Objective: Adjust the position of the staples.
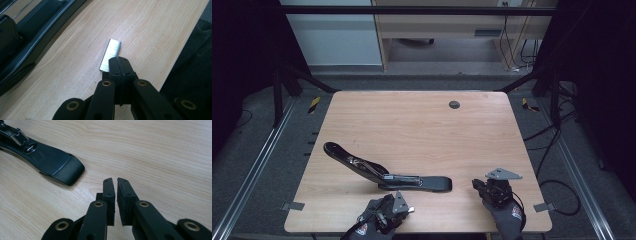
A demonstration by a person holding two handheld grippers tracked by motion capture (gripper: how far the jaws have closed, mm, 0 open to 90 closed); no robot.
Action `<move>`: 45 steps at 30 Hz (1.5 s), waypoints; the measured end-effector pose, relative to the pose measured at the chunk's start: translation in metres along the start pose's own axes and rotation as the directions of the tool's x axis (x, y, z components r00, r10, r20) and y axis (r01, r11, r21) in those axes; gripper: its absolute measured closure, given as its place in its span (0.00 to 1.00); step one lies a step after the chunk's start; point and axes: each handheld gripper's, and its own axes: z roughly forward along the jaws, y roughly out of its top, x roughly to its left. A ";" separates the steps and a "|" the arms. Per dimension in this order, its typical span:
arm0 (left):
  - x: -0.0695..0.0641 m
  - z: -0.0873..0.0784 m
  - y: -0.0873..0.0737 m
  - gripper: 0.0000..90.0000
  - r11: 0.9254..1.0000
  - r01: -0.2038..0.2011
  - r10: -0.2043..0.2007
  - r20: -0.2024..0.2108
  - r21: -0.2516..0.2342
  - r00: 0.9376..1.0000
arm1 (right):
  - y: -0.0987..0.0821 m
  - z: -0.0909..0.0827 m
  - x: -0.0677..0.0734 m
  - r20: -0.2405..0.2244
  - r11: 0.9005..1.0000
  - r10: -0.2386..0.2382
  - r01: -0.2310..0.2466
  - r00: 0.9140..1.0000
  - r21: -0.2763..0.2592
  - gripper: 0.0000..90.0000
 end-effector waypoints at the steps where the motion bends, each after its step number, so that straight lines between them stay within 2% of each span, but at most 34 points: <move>1: 0.002 0.000 0.000 1.00 1.000 -0.001 0.001 -0.001 0.002 1.000 | 0.000 0.000 0.000 0.001 1.000 -0.001 0.001 1.000 -0.001 0.95; 13: 0.009 -0.001 -0.001 1.00 1.000 0.031 -0.031 -0.035 0.002 0.999 | 0.000 0.000 0.000 0.000 1.000 0.000 0.000 1.000 -0.002 0.95; 22: 0.013 0.000 0.000 1.00 0.998 0.061 -0.061 -0.067 -0.005 0.996 | 0.000 -0.001 0.000 0.000 1.000 0.001 -0.001 1.000 -0.003 0.95; 27: 0.016 -0.001 0.000 0.99 0.998 0.066 -0.067 -0.070 -0.009 0.995 | 0.000 -0.001 0.000 -0.002 1.000 -0.004 0.004 1.000 -0.006 0.95; 32: 0.019 -0.014 0.009 0.83 0.997 0.068 -0.070 -0.060 -0.042 0.996 | 0.000 -0.001 -0.001 -0.001 1.000 0.001 -0.001 1.000 -0.006 0.94; 36: 0.019 -0.014 0.018 0.71 0.997 0.056 -0.058 -0.051 -0.054 0.997 | 0.000 -0.001 -0.001 0.002 1.000 0.003 -0.003 1.000 -0.005 0.94; 38: 0.018 -0.014 0.026 0.67 0.996 0.072 -0.075 -0.050 -0.056 0.996 | 0.000 -0.002 -0.001 0.001 1.000 0.004 -0.004 1.000 -0.007 0.94; 40: 0.017 -0.014 0.030 0.68 0.995 0.086 -0.089 -0.050 -0.056 0.995 | 0.000 -0.002 -0.001 0.001 1.000 0.004 -0.004 1.000 -0.008 0.94; 45: 0.014 -0.009 0.030 0.53 0.994 0.103 -0.106 -0.068 -0.037 0.992 | 0.000 -0.002 -0.001 -0.002 1.000 0.004 -0.004 1.000 -0.008 0.94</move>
